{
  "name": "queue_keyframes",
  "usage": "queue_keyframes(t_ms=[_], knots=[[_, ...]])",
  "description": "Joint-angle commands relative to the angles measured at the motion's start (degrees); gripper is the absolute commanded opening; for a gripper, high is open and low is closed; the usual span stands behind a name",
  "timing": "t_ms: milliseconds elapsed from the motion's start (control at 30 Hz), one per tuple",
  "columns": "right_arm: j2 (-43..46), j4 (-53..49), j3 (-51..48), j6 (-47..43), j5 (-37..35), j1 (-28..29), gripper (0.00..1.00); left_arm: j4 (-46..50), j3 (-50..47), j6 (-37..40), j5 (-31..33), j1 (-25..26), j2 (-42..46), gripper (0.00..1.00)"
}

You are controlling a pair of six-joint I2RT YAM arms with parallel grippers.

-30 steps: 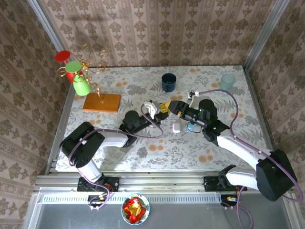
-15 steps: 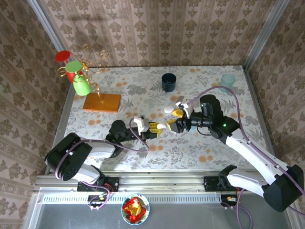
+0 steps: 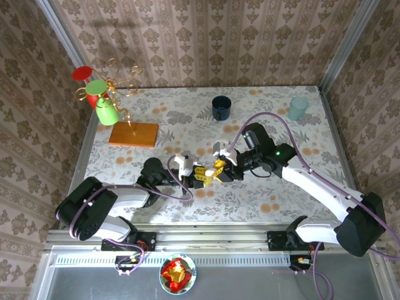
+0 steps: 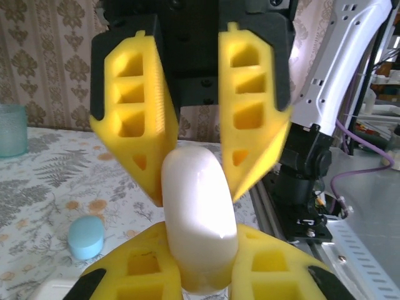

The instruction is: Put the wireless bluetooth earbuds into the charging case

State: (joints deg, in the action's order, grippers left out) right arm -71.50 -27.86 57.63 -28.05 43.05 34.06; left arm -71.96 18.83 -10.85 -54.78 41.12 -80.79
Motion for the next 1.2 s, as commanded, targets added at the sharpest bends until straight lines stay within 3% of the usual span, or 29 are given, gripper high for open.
queue_keyframes(t_ms=[0, 67, 167, 267, 433, 600, 800, 1167], knots=[[-0.2, -2.0, 1.5, -1.5, 2.2, 0.3, 0.12, -0.8, 1.2, -1.2, -1.5, -0.3, 0.3, 0.04], [0.4, -1.3, 1.1, -1.2, 2.1, 0.3, 0.11, -1.2, 1.0, -0.7, -0.6, -0.3, 0.4, 0.12], [2.2, 2.6, -0.3, 1.3, 2.0, 0.3, 0.11, -1.5, 0.3, 0.3, 1.4, -0.3, 1.3, 0.33], [4.7, 9.0, -2.9, 5.6, 1.7, 0.0, 0.11, -1.8, -0.9, 0.1, 3.5, -0.6, 3.4, 0.43], [7.2, 20.5, -7.2, 11.9, 4.4, -0.3, 0.11, -1.7, -2.4, -1.2, 8.4, -0.7, 6.9, 0.45], [6.8, 25.4, -8.5, 16.1, 3.7, -0.3, 0.11, -1.7, -1.6, -3.0, 6.8, -0.6, 7.4, 0.38], [5.3, 25.0, -8.1, 16.1, 4.7, -0.3, 0.11, -1.7, -0.4, -4.4, 5.7, -0.5, 5.7, 0.3], [4.6, 20.4, -7.0, 12.1, 4.6, -0.3, 0.12, -1.8, 0.7, -5.2, 6.1, 0.1, 5.2, 0.31]])
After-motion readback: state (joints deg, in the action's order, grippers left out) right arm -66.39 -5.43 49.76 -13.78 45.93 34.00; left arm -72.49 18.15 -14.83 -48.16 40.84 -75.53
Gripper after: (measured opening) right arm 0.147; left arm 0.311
